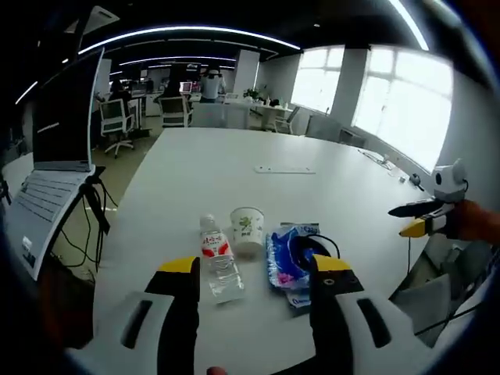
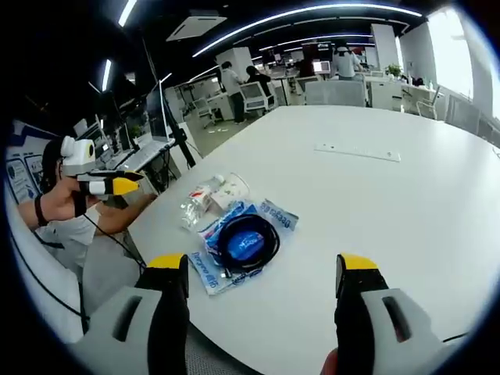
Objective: Arrange the tabletop items into an orderly group along one side of the table until the central work area is clear of visible clutter.
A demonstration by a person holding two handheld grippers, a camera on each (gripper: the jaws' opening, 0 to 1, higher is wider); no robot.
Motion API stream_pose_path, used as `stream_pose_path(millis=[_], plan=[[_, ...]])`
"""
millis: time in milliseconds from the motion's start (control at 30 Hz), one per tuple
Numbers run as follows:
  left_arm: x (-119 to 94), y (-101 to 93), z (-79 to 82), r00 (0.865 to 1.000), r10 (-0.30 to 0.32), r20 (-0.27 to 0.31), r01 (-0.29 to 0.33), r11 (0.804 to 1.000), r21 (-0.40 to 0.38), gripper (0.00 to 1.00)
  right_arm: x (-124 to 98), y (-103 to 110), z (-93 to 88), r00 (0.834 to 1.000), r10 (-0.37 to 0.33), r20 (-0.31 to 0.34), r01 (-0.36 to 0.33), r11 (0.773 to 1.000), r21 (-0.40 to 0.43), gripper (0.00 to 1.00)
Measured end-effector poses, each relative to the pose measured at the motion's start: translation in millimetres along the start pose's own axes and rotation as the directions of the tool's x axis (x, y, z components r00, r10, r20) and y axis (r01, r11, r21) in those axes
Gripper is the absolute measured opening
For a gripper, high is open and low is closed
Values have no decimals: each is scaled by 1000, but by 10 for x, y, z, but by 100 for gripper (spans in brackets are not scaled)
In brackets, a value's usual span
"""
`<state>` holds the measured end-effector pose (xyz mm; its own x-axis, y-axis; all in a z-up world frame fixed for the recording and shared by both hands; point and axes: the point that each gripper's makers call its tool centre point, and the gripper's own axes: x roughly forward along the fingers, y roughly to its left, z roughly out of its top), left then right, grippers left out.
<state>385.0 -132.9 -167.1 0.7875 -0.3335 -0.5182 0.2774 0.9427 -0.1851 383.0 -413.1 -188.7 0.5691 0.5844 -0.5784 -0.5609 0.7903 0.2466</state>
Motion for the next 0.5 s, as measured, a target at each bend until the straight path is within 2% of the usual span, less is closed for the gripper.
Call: stream_pose_path(millis=[500], plan=[[-19,-16,-4,1000,-1,5,1,1000,-5,56,-24,-5,4,1000,1,9,-1,1000,4,76]])
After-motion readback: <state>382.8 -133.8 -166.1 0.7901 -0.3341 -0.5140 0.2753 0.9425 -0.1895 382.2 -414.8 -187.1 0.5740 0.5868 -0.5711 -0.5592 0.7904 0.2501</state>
